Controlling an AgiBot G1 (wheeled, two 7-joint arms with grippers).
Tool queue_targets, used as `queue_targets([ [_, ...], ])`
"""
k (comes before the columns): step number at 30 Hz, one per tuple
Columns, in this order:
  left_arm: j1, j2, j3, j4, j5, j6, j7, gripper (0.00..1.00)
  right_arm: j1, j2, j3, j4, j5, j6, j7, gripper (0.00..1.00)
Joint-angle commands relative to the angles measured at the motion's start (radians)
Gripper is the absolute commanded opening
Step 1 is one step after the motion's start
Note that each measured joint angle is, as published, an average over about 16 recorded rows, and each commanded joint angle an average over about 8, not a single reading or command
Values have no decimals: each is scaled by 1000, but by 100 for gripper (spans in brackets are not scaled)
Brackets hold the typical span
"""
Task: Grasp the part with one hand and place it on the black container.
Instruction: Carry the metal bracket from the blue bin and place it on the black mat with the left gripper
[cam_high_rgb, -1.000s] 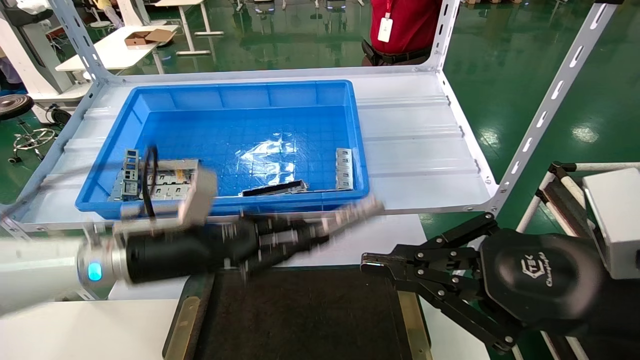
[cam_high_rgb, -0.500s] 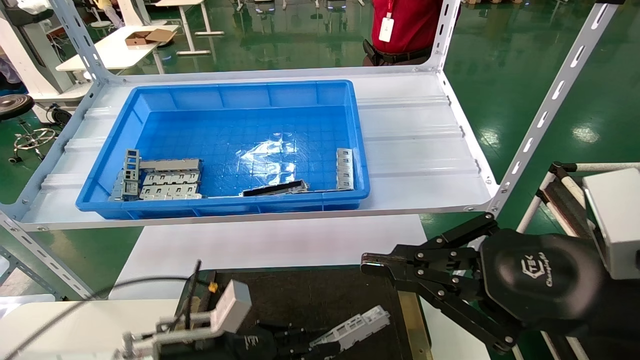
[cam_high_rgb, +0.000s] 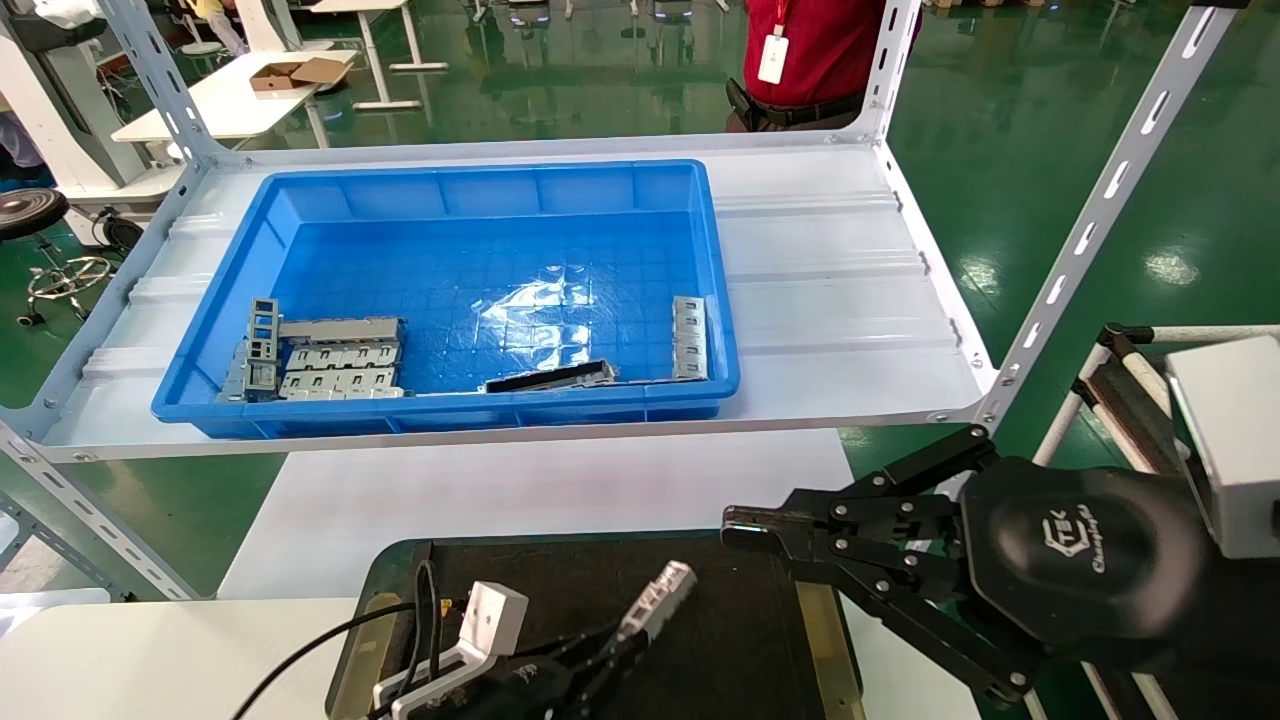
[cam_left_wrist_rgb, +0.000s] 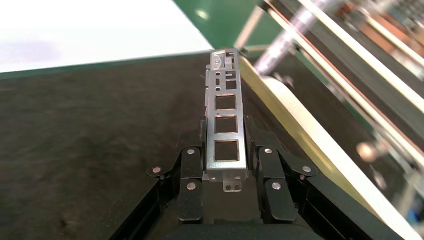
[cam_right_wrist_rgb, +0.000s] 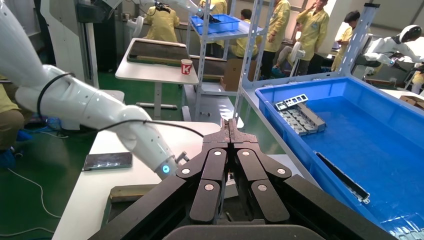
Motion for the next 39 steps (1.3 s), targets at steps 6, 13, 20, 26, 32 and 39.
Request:
queue_targets([
  [6,54,92,16,-28,58,-265,-111,0,0,0,0,0,0,0,0,0],
  [13,76,172,48,-10,97,-450,-182,0,0,0,0,0,0,0,0,0],
  [20,73,205,99,2,102,-563,-229,0,0,0,-1,0,0,0,0,0],
  [26,59,208,158,10,79,-628,-263,0,0,0,-1,0,1,0,0,0],
  [32,47,208,216,21,47,-695,-279,0,0,0,-1,0,1,0,0,0],
  [39,38,206,279,24,-4,-767,-276,0,0,0,-1,0,1,0,-1,0],
])
